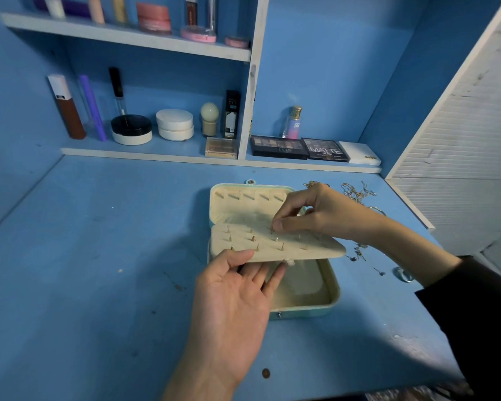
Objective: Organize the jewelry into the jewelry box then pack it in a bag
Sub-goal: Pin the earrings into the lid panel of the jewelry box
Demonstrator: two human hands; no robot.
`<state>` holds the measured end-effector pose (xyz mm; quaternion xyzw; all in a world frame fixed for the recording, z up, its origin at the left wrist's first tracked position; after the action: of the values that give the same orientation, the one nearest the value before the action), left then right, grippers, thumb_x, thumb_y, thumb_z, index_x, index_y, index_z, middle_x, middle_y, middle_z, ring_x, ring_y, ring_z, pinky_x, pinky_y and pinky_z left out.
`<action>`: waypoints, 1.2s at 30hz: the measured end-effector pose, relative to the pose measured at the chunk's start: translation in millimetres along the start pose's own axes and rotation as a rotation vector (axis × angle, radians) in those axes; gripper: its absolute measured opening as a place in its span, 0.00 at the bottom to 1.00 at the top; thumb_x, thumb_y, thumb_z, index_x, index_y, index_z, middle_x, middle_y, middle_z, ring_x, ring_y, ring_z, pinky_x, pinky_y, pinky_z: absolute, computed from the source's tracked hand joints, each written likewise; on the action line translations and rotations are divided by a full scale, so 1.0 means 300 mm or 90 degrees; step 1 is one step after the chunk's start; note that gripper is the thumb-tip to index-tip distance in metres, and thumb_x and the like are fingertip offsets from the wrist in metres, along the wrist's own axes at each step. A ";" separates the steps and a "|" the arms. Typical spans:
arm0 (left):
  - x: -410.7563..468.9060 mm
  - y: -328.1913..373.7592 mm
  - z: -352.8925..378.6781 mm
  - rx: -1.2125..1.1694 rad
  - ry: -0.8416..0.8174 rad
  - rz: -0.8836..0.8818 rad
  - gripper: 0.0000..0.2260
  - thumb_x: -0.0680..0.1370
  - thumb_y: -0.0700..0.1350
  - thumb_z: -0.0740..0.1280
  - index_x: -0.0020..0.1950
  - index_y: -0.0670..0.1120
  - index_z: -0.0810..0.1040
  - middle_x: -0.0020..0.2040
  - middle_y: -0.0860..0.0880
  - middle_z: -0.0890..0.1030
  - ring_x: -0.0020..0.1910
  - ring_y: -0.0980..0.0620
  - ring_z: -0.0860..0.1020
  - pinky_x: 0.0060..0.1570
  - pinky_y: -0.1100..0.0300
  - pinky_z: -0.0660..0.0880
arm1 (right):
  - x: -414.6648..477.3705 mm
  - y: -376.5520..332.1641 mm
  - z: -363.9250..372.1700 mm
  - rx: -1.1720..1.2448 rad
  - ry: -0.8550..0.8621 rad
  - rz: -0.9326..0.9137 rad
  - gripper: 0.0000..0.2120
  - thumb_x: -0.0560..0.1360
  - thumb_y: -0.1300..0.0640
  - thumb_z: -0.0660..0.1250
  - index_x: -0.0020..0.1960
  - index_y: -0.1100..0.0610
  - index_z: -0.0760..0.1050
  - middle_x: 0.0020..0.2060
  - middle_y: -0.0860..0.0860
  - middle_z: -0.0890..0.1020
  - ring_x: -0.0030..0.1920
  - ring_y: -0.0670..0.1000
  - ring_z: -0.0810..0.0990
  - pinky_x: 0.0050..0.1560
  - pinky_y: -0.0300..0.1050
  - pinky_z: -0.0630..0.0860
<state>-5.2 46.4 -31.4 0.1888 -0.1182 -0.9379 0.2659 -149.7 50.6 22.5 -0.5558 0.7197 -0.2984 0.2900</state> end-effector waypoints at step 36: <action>0.007 -0.001 -0.016 0.003 -0.004 -0.006 0.22 0.69 0.38 0.59 0.62 0.44 0.76 0.58 0.42 0.81 0.59 0.45 0.79 0.64 0.48 0.69 | 0.046 -0.104 0.027 -0.352 -0.090 -0.145 0.03 0.70 0.61 0.71 0.42 0.55 0.83 0.37 0.48 0.74 0.40 0.45 0.72 0.41 0.37 0.69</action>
<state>-5.0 44.8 -36.6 0.1869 -0.1203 -0.9394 0.2610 -127.0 30.0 39.4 -0.7103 0.6845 -0.0824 0.1419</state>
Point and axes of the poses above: each hand's wrist, its own x-axis towards the middle knuckle, its own z-axis out of the palm, y = z × x, the point moved 6 cm from there along x, towards the middle knuckle
